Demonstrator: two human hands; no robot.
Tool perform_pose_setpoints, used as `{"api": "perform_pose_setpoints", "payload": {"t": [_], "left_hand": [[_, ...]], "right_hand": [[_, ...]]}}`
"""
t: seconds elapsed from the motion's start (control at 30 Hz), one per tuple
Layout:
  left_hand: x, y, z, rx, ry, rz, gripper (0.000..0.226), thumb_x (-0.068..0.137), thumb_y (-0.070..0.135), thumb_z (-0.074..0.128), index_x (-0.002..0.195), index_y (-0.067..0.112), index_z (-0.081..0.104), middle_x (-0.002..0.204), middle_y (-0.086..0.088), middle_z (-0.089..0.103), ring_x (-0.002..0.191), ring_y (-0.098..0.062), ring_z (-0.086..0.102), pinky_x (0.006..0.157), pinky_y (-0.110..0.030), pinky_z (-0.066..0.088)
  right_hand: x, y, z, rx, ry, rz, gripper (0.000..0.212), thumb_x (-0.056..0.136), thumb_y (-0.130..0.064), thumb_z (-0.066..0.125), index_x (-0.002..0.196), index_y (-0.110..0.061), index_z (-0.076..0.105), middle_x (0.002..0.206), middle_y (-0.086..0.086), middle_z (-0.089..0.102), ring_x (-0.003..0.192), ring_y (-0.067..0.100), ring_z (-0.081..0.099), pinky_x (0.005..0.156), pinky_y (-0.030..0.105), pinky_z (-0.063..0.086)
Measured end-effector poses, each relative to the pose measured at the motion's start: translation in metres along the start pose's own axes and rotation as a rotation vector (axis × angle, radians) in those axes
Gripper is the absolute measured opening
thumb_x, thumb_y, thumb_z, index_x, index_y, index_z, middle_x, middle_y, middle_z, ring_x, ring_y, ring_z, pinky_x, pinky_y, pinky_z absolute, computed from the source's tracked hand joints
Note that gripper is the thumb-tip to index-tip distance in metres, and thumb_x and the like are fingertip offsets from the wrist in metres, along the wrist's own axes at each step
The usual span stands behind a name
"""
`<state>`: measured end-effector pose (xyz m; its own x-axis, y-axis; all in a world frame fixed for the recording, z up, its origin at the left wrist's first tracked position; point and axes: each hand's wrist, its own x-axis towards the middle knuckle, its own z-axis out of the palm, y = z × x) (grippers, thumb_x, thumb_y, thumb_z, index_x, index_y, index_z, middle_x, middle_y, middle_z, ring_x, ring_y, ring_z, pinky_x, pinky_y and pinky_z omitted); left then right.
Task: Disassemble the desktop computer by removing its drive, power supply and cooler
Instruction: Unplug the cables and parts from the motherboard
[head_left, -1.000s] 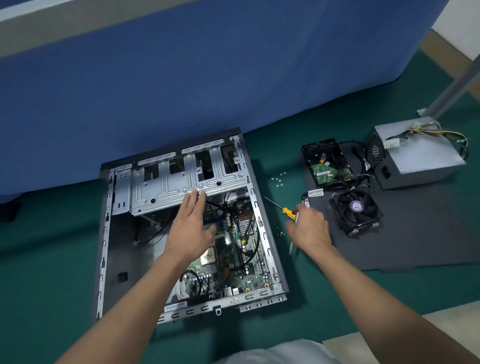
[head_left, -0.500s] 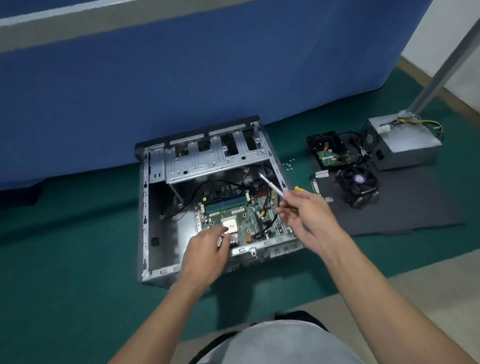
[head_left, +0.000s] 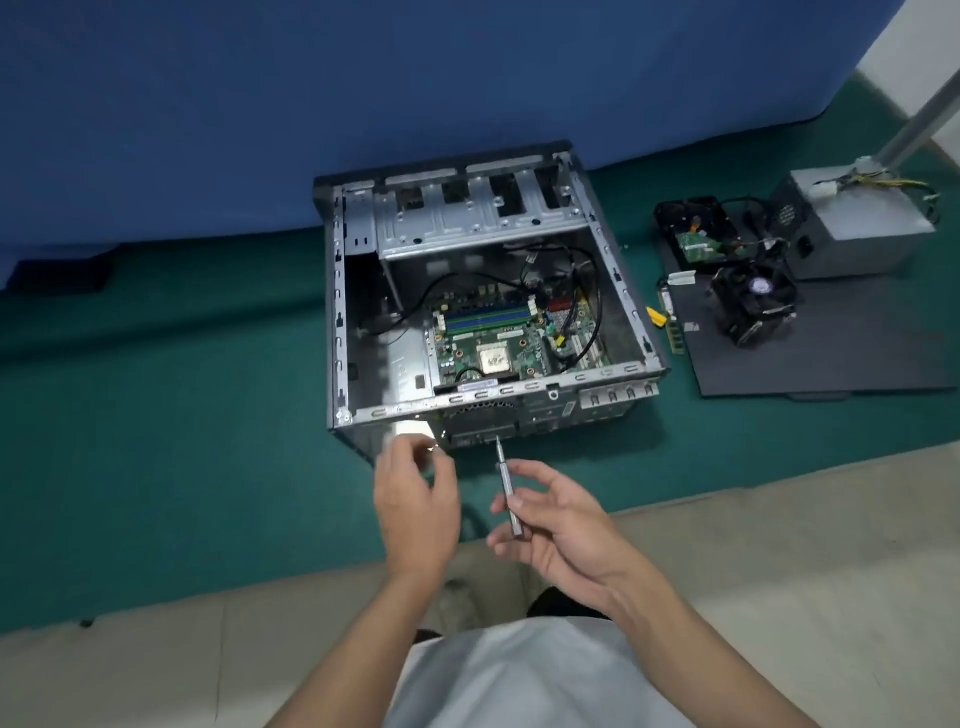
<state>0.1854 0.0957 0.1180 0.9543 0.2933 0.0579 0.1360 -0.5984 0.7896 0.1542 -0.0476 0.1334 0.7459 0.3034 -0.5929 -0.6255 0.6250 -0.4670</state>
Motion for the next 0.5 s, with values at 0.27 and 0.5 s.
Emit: {"api": "perform_pose_setpoints", "payload": {"t": [0.27,0.5], "left_hand": [[0.013,-0.024,0.045,-0.619,-0.360,-0.836,0.012,0.096,0.008,0.057,0.094,0.003,0.067,0.090,-0.010,0.073,0.081,-0.020,0.069,0.080,-0.026,0.054],[0.023,-0.029,0.065,-0.750,-0.362,-0.860,0.012,0.095,0.003,0.056,0.099,-0.005,0.065,0.085,-0.014,0.070,0.063,-0.022,0.060,0.056,-0.026,0.050]], "right_hand": [[0.056,0.028,-0.014,-0.224,0.287,0.124,0.009,0.102,-0.014,0.042,0.104,-0.016,0.050,0.069,0.007,0.046,0.051,0.017,0.047,0.057,0.038,0.055],[0.083,0.036,-0.016,-0.303,0.358,0.043,0.016,0.103,-0.012,0.039,0.092,-0.015,0.051,0.064,0.003,0.045,0.047,0.011,0.033,0.046,0.026,0.029]]}}
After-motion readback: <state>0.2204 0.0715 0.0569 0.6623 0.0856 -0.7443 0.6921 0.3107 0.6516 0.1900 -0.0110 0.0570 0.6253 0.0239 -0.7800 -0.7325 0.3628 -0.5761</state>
